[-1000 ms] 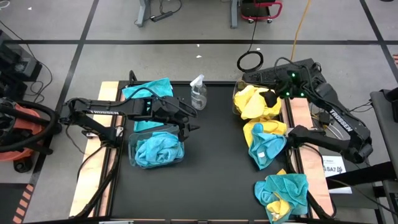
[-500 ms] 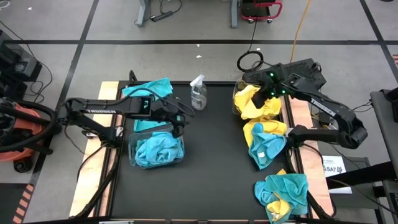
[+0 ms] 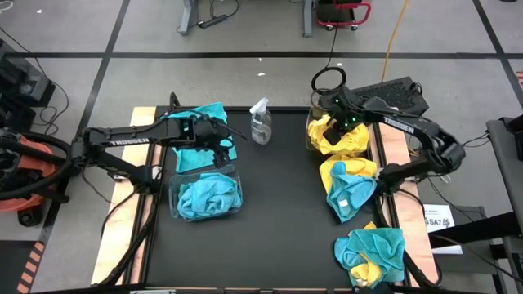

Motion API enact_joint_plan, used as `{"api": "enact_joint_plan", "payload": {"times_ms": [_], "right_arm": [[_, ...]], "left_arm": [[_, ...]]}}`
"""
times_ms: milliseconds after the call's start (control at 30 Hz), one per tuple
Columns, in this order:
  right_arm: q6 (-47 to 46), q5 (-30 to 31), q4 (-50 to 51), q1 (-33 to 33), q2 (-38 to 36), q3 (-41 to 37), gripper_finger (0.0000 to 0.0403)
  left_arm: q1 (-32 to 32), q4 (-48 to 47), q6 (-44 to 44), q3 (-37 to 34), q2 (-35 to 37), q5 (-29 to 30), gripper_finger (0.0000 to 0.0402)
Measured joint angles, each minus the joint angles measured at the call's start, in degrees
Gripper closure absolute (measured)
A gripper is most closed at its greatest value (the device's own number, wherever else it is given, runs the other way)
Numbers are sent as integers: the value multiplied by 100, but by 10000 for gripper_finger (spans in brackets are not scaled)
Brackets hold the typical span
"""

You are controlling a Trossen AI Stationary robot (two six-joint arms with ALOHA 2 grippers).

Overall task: Sort microfiber towel by color & place in baskets
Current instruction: Put the yellow towel into the top transparent bin

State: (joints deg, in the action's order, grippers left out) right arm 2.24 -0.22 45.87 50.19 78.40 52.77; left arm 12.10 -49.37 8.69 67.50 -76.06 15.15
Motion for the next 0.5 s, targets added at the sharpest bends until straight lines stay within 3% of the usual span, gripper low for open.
{"api": "enact_joint_plan", "payload": {"times_ms": [333,500], "right_arm": [[-28,-132,-558,0,439,-426,399],[-21,-228,-612,2,431,-518,380]], "left_arm": [[846,-45,312,-1120,-6,-334,116],[1372,1,449,-1689,-6,-414,116]]}}
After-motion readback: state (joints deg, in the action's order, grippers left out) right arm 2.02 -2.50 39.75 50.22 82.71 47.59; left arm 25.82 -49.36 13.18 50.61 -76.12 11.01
